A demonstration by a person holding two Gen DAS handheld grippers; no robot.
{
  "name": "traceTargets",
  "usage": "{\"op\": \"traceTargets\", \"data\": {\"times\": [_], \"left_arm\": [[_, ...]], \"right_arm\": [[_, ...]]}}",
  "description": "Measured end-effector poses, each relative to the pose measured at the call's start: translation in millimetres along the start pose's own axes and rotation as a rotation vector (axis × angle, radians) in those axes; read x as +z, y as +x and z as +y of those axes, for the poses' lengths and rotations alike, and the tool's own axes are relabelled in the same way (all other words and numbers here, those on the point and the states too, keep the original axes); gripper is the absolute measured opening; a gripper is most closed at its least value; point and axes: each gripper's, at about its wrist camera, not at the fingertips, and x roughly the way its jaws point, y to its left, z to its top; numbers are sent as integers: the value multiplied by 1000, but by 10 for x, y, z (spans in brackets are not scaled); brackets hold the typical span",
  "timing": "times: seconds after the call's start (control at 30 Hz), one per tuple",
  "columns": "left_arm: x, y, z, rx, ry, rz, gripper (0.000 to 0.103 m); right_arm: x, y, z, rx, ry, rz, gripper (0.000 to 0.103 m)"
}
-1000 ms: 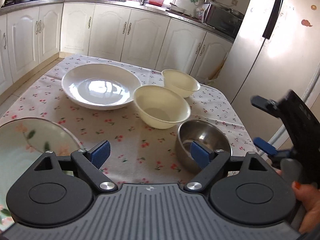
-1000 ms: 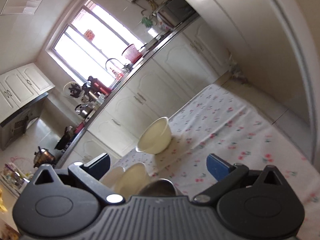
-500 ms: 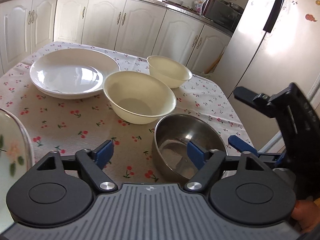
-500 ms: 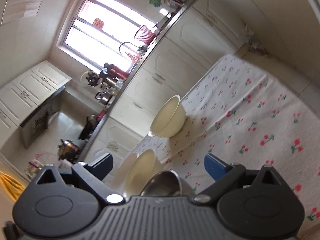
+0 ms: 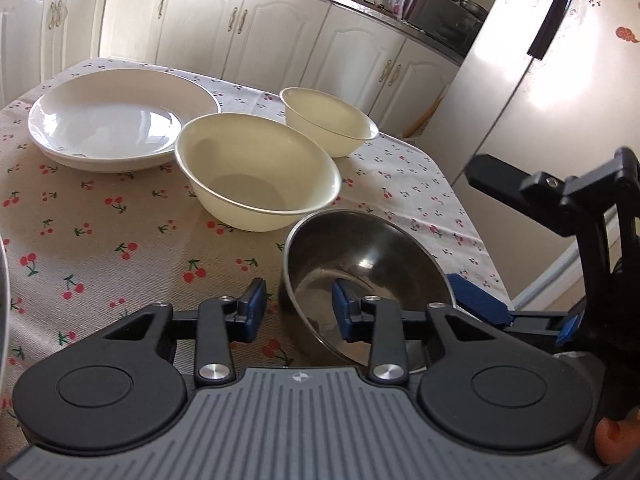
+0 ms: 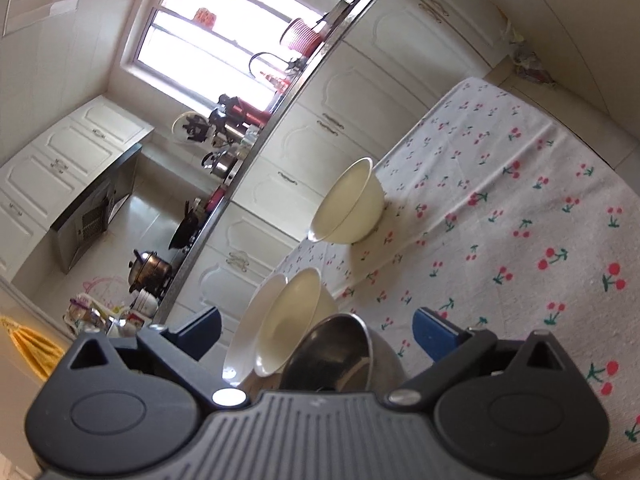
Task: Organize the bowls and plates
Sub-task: 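Grasp the rim of the steel bowl with the left tool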
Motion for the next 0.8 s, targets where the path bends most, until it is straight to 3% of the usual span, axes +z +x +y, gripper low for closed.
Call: {"op": "traceTargets", "data": {"times": [0.3, 0.6, 0.8], "left_arm": [[-46, -13, -21, -24, -1, -12, 34], [-77, -59, 21, -4, -16, -12, 21], [-77, -101, 50, -7, -44, -5, 19]], "right_arm": [[-31, 59, 104, 7, -33, 70, 102], [-105, 32, 187, -30, -92, 77, 103], [-117, -26, 179, 1, -49, 74, 103]]}}
